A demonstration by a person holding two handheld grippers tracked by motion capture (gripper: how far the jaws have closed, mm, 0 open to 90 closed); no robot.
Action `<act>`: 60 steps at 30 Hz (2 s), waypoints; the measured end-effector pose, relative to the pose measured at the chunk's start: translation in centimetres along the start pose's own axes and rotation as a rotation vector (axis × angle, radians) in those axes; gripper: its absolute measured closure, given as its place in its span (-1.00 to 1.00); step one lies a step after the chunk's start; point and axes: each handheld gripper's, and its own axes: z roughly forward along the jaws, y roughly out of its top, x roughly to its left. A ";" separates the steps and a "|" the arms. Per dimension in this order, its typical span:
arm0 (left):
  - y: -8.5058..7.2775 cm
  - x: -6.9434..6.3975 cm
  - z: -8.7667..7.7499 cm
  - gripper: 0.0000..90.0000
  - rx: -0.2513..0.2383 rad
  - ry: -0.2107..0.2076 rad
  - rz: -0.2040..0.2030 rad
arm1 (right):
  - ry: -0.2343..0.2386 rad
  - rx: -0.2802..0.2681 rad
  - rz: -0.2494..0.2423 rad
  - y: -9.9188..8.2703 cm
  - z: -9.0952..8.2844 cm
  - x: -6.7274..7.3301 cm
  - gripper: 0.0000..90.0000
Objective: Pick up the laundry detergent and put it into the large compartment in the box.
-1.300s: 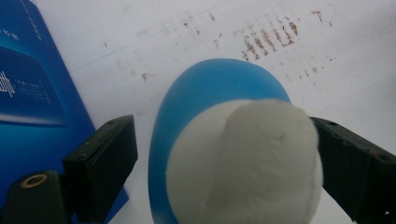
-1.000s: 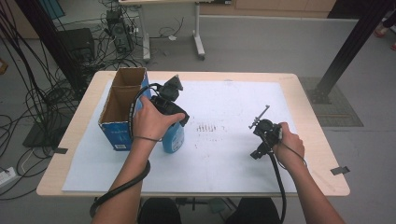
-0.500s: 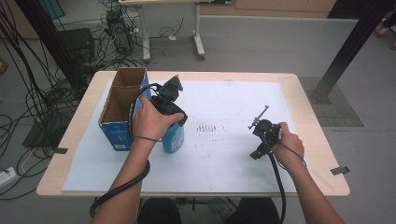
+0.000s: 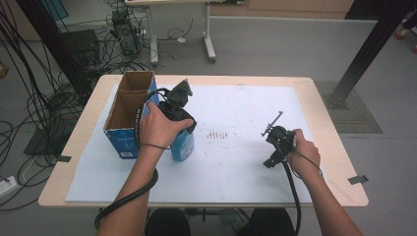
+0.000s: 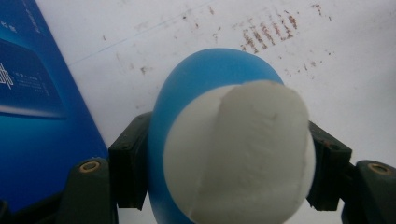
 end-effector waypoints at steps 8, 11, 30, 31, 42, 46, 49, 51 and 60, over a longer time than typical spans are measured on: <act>0.0 0.1 -0.1 -0.23 -0.002 0.004 -0.008 | -0.003 0.001 -0.004 0.0 0.0 0.1 -0.90; 0.0 0.1 -0.1 -0.21 0.001 0.007 -0.010 | -0.005 0.002 -0.008 0.1 0.0 0.1 -0.90; 0.1 0.0 -0.1 -0.20 0.009 0.014 -0.009 | -0.009 0.007 -0.006 0.1 0.0 0.0 -0.90; 0.1 0.0 -0.1 -0.20 0.009 0.014 -0.009 | -0.009 0.007 -0.006 0.1 0.0 0.0 -0.90; 0.0 0.0 -0.1 -0.19 0.006 0.016 -0.005 | -0.010 0.010 -0.008 0.2 0.0 0.1 -0.90; 0.0 0.0 -0.1 -0.19 0.005 0.017 -0.005 | -0.011 0.009 -0.009 0.2 -0.1 0.1 -0.90; 0.1 0.0 -0.1 -0.20 0.008 0.016 -0.005 | -0.013 0.009 -0.009 0.2 -0.1 0.1 -0.90; 0.1 0.0 -0.1 -0.19 0.006 0.017 -0.004 | -0.014 0.006 -0.008 0.2 -0.1 0.1 -0.90; 0.0 0.0 -0.1 -0.19 0.004 0.017 -0.007 | -0.013 0.007 -0.008 0.2 -0.1 0.1 -0.90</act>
